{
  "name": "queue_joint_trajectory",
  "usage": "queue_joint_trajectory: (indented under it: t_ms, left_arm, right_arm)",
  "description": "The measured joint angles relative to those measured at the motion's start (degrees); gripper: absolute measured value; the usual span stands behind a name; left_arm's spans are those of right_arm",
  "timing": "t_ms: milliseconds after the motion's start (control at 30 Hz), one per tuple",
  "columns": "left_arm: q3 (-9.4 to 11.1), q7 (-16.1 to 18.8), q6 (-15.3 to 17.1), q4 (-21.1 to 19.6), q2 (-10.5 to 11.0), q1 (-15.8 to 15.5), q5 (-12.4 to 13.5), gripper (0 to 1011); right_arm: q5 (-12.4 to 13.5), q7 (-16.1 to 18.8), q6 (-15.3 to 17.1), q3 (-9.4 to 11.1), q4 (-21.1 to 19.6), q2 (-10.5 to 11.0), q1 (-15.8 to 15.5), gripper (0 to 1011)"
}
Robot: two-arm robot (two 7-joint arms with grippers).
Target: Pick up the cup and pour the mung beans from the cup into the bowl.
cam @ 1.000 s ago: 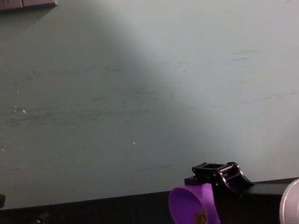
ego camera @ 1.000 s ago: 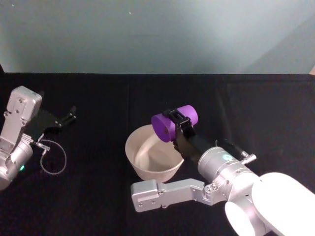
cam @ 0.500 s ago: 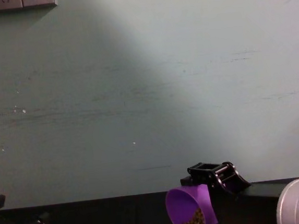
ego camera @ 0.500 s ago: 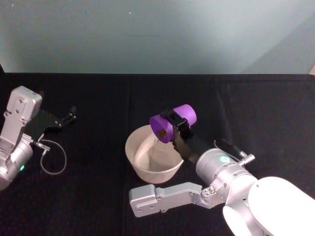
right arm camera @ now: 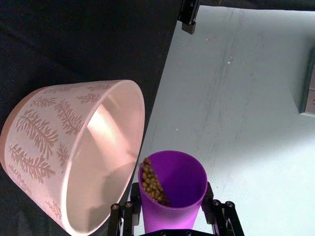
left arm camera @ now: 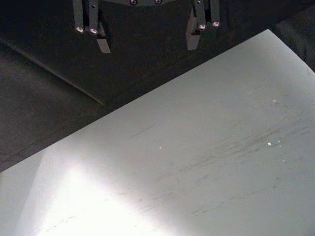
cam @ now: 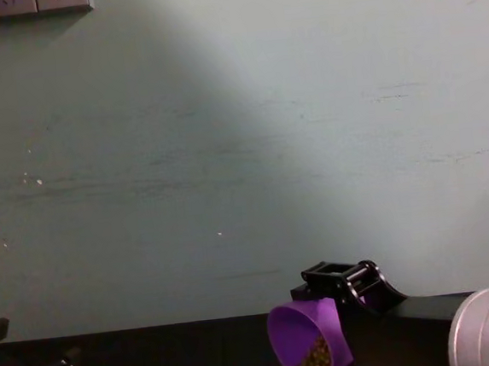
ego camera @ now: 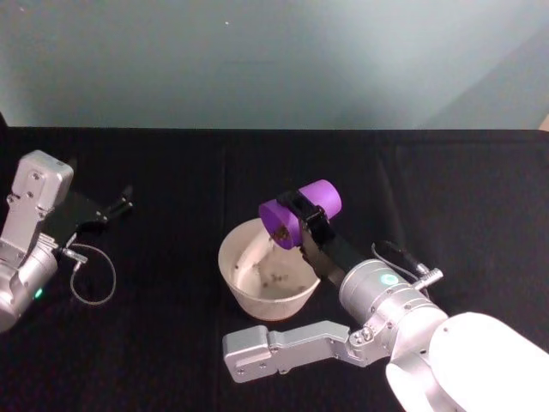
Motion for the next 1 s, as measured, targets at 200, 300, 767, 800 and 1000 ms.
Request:
queue_joint_trajectory:
  t_ms: [200, 300, 767, 800, 1000]
  left_arm:
    - [0.0, 0.0, 0.0, 0.0, 0.0, 0.0, 0.0, 1000]
    - [0.0, 0.0, 0.0, 0.0, 0.0, 0.0, 0.0, 1000]
    - [0.0, 0.0, 0.0, 0.0, 0.0, 0.0, 0.0, 1000]
    - [0.0, 0.0, 0.0, 0.0, 0.0, 0.0, 0.0, 1000]
    - [0.0, 0.0, 0.0, 0.0, 0.0, 0.0, 0.0, 1000]
  right_arm:
    - [-0.4, 0.2, 0.0, 0.0, -0.2, 0.1, -0.1, 729]
    - [-1.0, 0.4, 0.0, -0.2, -0.3, 0.3, -0.1, 729]
    - [-1.6, 1.4, -0.1, -0.4, -1.1, 0.5, 0.2, 729]
    - [-1.6, 1.4, -0.1, -0.4, -1.1, 0.5, 0.2, 729]
    - [-1.8, 1.6, -0.1, -0.4, -1.2, 0.6, 0.1, 729]
